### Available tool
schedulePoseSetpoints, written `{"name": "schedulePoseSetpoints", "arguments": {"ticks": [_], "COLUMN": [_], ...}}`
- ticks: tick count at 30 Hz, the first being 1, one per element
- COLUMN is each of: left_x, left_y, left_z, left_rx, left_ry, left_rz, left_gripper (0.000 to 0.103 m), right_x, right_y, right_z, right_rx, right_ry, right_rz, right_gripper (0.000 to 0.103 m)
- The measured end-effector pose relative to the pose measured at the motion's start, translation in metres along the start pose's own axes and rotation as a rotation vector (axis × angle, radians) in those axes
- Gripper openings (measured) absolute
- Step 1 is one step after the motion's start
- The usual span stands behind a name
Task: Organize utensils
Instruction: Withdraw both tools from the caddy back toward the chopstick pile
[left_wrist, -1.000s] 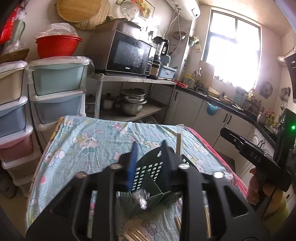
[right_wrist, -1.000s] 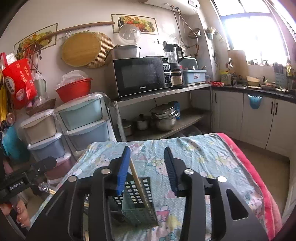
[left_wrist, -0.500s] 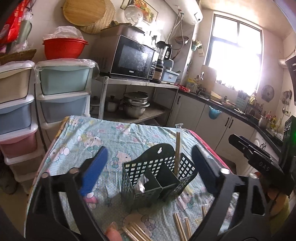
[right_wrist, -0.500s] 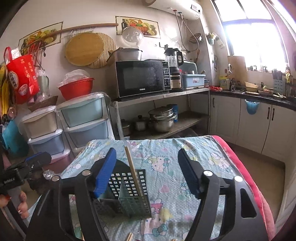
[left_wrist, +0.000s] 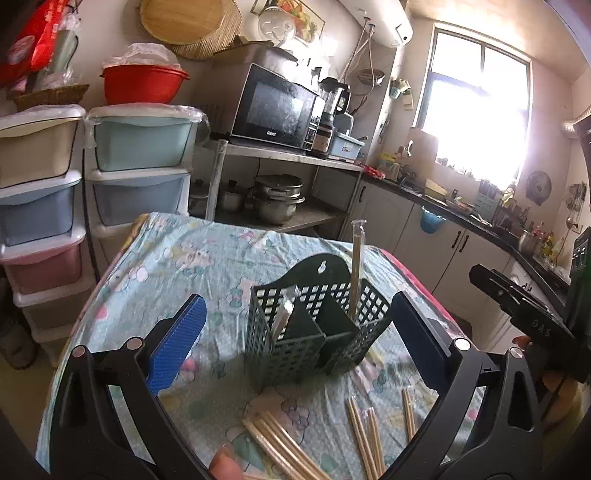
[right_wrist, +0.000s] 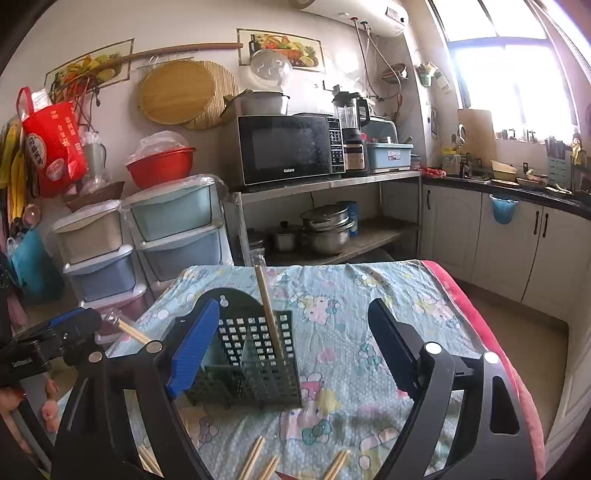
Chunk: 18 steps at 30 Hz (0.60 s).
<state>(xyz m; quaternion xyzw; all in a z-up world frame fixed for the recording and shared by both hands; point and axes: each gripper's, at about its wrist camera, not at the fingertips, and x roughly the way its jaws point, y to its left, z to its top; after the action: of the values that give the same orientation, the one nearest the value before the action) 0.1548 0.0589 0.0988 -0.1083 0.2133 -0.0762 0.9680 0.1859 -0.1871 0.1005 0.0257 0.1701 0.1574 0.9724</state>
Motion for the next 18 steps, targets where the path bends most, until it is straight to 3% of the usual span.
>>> {"name": "schedulePoseSetpoints", "arguments": {"ticks": [18], "left_x": [-0.021], "left_y": [0.017], "left_z": [-0.033], "left_rx": [-0.04], "left_ry": [0.059], "left_rz": [0.034], "left_gripper": [0.092], "right_x": [-0.016], "right_y": [0.009], "right_z": [-0.036], "right_rx": [-0.038], "right_ry": [0.088], "right_rz": [0.032], "right_gripper": [0.08]}}
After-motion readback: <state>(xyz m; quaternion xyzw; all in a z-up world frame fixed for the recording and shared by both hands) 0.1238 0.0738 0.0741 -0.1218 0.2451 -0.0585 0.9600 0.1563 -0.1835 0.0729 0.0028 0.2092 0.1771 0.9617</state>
